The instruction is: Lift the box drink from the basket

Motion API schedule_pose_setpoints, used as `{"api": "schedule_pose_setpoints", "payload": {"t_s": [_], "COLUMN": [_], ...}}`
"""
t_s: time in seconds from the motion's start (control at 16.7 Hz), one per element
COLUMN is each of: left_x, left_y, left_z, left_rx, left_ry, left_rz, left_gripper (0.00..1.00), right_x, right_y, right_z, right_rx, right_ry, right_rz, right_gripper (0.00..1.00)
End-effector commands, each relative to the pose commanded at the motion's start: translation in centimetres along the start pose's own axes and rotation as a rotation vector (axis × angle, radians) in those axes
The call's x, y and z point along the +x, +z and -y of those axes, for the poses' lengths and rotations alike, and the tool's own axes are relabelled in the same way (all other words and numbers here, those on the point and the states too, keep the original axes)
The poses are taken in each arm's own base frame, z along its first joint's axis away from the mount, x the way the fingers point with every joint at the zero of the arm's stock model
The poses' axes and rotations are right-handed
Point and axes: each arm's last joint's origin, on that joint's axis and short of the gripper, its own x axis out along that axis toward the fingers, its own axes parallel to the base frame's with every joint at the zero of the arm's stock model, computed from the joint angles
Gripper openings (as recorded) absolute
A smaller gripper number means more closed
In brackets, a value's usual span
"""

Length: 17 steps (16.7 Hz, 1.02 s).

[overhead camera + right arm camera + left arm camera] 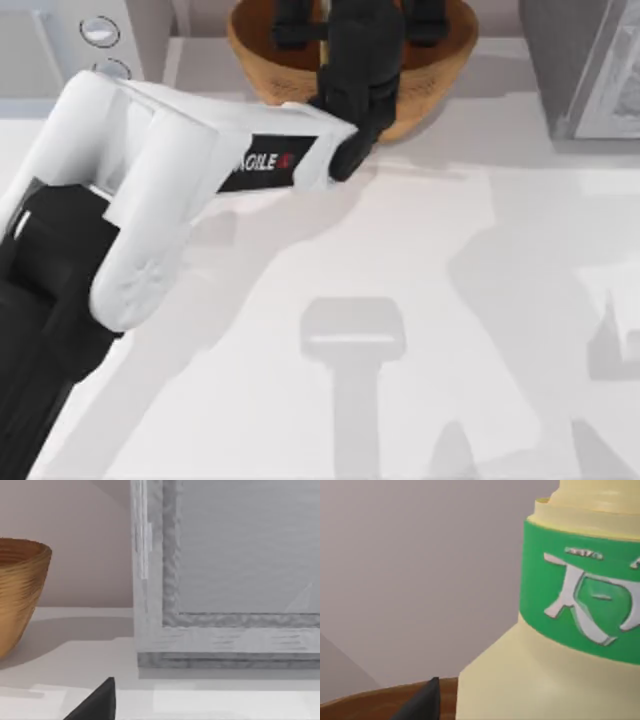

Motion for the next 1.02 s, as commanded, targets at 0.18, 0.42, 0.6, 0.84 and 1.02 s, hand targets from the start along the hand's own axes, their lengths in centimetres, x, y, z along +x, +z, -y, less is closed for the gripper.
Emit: {"api": "schedule_pose_setpoints", "payload": {"t_s": [0.18, 0.42, 0.6, 0.84, 1.02], "left_x": [0.0, 0.0, 0.0, 0.0, 0.0], "left_y": [0.0, 0.0, 0.0, 0.0, 0.0], "left_z": [0.0, 0.0, 0.0, 0.0, 0.0], "left_rx": [0.0, 0.0, 0.0, 0.0, 0.0], "left_ry": [0.0, 0.0, 0.0, 0.0, 0.0], "left_rz": [0.0, 0.0, 0.0, 0.0, 0.0], "left_gripper": [0.62, 0.32, 0.1, 0.0, 0.0], "right_x": [0.0, 0.0, 0.0, 0.0, 0.0], "right_y": [0.0, 0.0, 0.0, 0.0, 0.0], "right_z": [0.0, 0.0, 0.0, 0.0, 0.0], "right_rx": [0.0, 0.0, 0.0, 0.0, 0.0], "right_ry": [0.0, 0.0, 0.0, 0.0, 0.0], "right_rz": [0.0, 0.0, 0.0, 0.0, 0.0], "right_gripper": [1.0, 1.0, 1.0, 1.0, 1.0]}}
